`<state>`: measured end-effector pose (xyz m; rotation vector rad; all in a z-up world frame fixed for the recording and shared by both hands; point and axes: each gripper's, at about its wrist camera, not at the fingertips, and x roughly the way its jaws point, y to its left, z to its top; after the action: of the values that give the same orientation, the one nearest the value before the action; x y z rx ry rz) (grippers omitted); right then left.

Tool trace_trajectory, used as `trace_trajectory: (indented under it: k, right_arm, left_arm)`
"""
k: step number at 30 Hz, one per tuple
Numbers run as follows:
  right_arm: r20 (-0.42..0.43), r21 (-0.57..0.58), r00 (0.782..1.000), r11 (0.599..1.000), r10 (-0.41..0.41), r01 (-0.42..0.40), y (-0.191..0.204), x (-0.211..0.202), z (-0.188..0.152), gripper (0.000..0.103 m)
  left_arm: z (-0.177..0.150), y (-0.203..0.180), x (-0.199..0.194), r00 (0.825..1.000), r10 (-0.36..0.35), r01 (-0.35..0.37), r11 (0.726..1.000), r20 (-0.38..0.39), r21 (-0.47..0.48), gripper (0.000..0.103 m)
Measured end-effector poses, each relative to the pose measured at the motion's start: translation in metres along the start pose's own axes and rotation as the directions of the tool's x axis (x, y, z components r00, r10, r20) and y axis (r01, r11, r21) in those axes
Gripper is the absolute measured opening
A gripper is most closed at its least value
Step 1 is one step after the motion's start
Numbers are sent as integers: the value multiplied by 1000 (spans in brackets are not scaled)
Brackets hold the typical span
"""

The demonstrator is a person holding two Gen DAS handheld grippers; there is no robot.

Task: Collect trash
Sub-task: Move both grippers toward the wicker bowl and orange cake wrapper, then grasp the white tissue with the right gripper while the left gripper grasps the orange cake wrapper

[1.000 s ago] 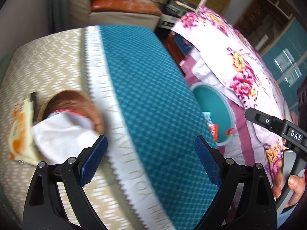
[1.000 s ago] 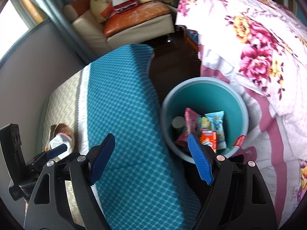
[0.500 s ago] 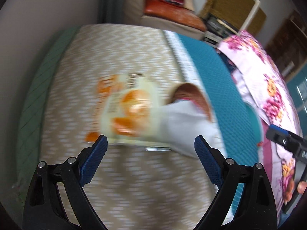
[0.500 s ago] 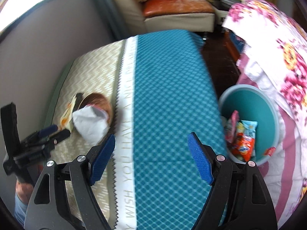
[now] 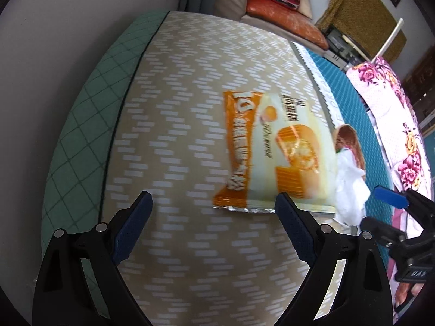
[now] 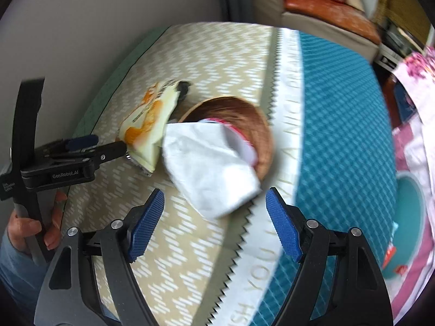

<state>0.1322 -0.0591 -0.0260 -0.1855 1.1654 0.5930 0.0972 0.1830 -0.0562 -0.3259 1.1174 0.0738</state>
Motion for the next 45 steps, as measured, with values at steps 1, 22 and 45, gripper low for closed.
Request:
trace_trajectory:
  k: [1,22,45]
  right_arm:
    - [-8,-16,1000,1000,8,-8,6,6,2,70]
    - [-1,19,990,989,143,-143,16,10,7,4]
    - [150,244,984,961,96,-131,-86,-60,-19,3]
  left_arm:
    - [1,2,2,1000,1,-1,1000,-3,-7,92]
    - [1,-4,10,998,55,-55,998,-22,32,95]
    - [20,-56,26,999,-38,38,981,-3,191,78]
